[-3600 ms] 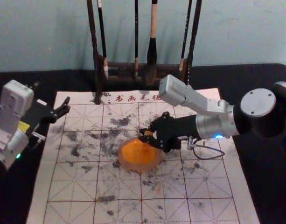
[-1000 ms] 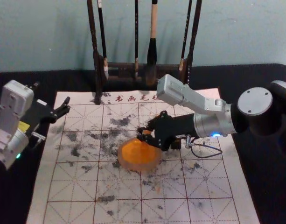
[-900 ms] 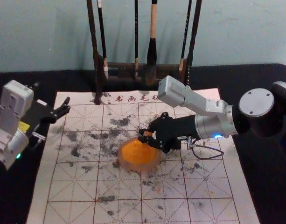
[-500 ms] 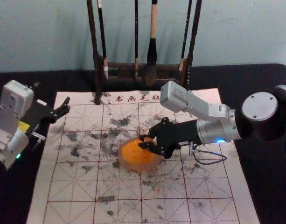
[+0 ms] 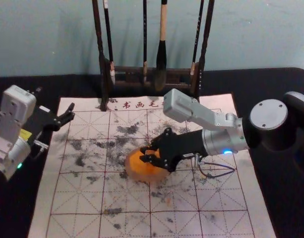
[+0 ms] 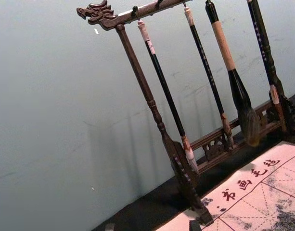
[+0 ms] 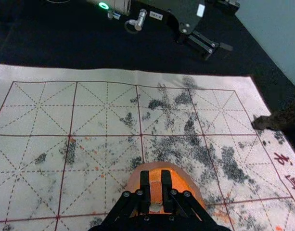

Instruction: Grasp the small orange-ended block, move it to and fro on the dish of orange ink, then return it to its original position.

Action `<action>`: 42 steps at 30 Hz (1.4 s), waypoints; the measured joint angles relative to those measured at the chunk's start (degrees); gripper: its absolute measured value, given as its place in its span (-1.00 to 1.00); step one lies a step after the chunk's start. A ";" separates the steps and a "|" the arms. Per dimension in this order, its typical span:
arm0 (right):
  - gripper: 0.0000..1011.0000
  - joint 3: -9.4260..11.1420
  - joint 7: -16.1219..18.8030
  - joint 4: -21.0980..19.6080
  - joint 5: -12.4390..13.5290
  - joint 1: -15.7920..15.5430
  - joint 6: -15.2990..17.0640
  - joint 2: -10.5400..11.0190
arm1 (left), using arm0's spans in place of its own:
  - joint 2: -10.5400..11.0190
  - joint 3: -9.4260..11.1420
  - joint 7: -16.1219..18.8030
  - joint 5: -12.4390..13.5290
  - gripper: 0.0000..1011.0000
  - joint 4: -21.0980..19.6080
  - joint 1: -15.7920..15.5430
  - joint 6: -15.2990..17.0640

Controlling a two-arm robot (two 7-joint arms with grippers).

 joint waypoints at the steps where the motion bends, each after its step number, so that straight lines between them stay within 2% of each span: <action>1: -0.76 -0.05 0.02 0.14 0.03 0.06 -0.03 -0.15 | 0.00 0.00 0.00 0.00 0.98 0.00 0.00 0.00; 11: -0.76 -0.63 0.12 1.98 0.22 1.14 -0.51 -1.97 | 0.00 0.00 0.00 0.00 0.98 0.00 0.00 0.00; 25: -0.76 -0.90 -0.79 6.56 -0.12 3.05 -1.19 -4.98 | 0.00 0.00 0.00 0.00 0.98 0.00 0.00 0.00; 32: -0.76 -0.53 -1.33 7.46 -0.41 3.37 -1.27 -5.20 | 0.00 0.00 0.00 0.00 0.98 0.00 0.00 0.00; 42: -0.76 0.35 -1.82 6.17 -0.63 2.63 -0.95 -3.69 | 0.00 0.00 0.00 0.00 0.98 0.00 0.00 0.00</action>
